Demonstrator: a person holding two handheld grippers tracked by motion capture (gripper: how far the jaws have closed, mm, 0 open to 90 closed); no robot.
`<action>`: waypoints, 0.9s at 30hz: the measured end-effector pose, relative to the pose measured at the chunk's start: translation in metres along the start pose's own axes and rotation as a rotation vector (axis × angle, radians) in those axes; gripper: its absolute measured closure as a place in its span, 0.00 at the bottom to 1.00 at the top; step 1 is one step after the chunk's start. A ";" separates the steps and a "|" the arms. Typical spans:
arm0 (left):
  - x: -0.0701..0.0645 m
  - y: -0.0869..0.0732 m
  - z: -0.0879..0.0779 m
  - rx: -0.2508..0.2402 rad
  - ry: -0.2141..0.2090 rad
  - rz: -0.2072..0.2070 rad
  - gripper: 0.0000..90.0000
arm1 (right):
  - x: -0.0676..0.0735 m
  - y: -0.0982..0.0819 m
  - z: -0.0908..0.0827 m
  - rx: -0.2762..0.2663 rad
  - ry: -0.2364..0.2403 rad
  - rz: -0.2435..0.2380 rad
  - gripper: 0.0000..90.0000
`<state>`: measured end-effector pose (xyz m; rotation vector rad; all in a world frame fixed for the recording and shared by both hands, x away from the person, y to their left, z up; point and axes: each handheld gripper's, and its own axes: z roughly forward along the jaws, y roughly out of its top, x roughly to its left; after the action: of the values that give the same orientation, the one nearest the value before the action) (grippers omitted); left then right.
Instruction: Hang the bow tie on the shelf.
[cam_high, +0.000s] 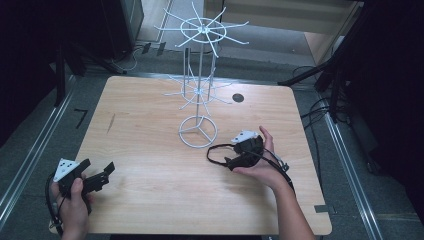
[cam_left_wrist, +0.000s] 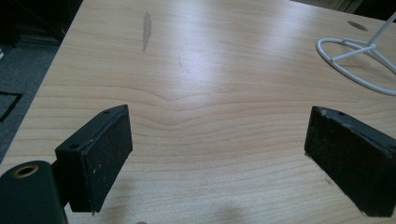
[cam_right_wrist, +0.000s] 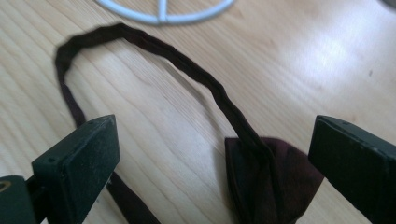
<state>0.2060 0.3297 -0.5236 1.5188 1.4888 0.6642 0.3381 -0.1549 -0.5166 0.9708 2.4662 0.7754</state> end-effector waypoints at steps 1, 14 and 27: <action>0.000 0.000 0.000 0.001 -0.001 -0.001 0.09 | -0.002 -0.001 0.001 0.008 0.017 0.005 0.02; 0.000 0.000 0.000 0.002 -0.001 -0.001 0.09 | 0.004 -0.004 0.007 0.069 0.216 0.054 0.11; 0.000 0.000 0.000 0.002 -0.001 0.003 0.09 | 0.004 -0.010 0.001 0.037 0.149 0.016 0.46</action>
<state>0.2061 0.3297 -0.5236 1.5229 1.4870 0.6637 0.3311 -0.1573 -0.5241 0.9800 2.6107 0.8385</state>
